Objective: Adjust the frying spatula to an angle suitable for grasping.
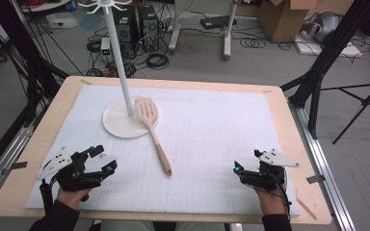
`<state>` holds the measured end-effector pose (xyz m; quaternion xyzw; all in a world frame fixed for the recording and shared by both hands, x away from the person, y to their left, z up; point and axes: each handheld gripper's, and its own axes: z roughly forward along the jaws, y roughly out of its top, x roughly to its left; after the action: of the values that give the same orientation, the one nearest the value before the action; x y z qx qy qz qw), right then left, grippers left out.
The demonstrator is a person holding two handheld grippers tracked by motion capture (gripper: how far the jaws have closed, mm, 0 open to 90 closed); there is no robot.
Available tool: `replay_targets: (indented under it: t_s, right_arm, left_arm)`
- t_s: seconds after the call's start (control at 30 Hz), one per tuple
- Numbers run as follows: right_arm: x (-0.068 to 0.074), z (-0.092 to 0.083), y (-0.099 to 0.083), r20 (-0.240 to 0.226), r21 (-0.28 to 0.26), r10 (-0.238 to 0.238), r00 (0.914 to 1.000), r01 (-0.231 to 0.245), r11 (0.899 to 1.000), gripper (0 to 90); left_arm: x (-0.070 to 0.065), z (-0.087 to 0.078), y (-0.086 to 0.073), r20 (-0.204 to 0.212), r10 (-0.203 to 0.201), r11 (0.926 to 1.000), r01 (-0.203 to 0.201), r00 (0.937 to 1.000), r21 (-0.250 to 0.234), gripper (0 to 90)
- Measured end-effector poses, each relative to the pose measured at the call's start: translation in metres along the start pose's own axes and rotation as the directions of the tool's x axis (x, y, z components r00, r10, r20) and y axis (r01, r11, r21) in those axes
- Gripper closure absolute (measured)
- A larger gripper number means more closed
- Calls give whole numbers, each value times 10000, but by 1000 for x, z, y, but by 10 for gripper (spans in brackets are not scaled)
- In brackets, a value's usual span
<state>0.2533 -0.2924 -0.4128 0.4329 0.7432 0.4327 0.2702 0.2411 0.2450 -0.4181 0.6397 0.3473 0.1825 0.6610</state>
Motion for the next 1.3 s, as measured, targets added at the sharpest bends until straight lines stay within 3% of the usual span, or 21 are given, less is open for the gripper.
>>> replay_targets:
  t_s: [0.33, 0.63, 0.77, 0.97, 1.17, 1.3]
  right_arm:
    - [-4, -3, -3, -65, -55, 156, 9999, -156, 9999, 146]
    - [11, -2, 7, -476, -173, -107, 9988, 99, 9998, 146]
    - [21, -3, 14, -867, -375, -217, 9960, 185, 9991, 147]
    - [30, 2, 18, -1485, -191, -262, 9886, 236, 9995, 185]
    - [36, 5, 22, -1592, -293, -17, 9872, -30, 9996, 166]
    - [42, 8, 27, -1662, -370, -124, 9860, 63, 9993, 165]
  left_arm:
    - [1, 0, -1, -123, 27, 9999, -25, 9999, 138, 173]
    - [-1, -3, -1, -165, 208, 9992, -202, 9996, 337, 173]
    - [0, -2, -1, -118, 164, 9993, -160, 9998, 349, 177]
    - [1, -1, -1, -78, 163, 9988, -159, 9998, 464, 180]
    - [0, 0, -2, -52, 164, 9984, -161, 9999, 538, 182]
    - [1, 0, -2, -79, 147, 9983, -143, 9999, 570, 182]
